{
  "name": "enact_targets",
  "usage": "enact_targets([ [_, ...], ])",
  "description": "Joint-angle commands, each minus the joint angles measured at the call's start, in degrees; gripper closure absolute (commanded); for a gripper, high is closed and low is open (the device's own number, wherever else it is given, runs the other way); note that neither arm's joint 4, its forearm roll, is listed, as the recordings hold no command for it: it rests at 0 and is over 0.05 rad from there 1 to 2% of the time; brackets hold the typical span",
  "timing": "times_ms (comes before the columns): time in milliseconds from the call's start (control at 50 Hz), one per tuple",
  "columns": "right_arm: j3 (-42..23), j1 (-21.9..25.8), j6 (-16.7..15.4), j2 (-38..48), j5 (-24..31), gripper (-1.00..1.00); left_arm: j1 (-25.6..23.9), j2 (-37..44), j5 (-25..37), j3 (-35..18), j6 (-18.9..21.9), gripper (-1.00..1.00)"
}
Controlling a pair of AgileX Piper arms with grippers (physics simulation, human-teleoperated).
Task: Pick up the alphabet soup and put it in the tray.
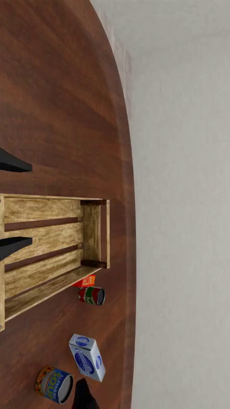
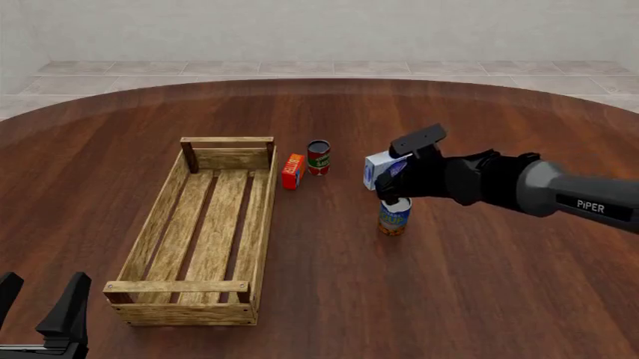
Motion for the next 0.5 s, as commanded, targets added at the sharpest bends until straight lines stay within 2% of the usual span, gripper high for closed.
enact_targets([
  [20, -0.2, -0.1, -0.1, 0.7, -0.2, -1.0, 0.0, 0.0, 0.0, 0.0, 0.0, -1.0],
  [500, -0.4, 0.0, -0.3, 2.2, -0.4, -1.0, 0.0, 0.0, 0.0, 0.0, 0.0, -1.0],
])
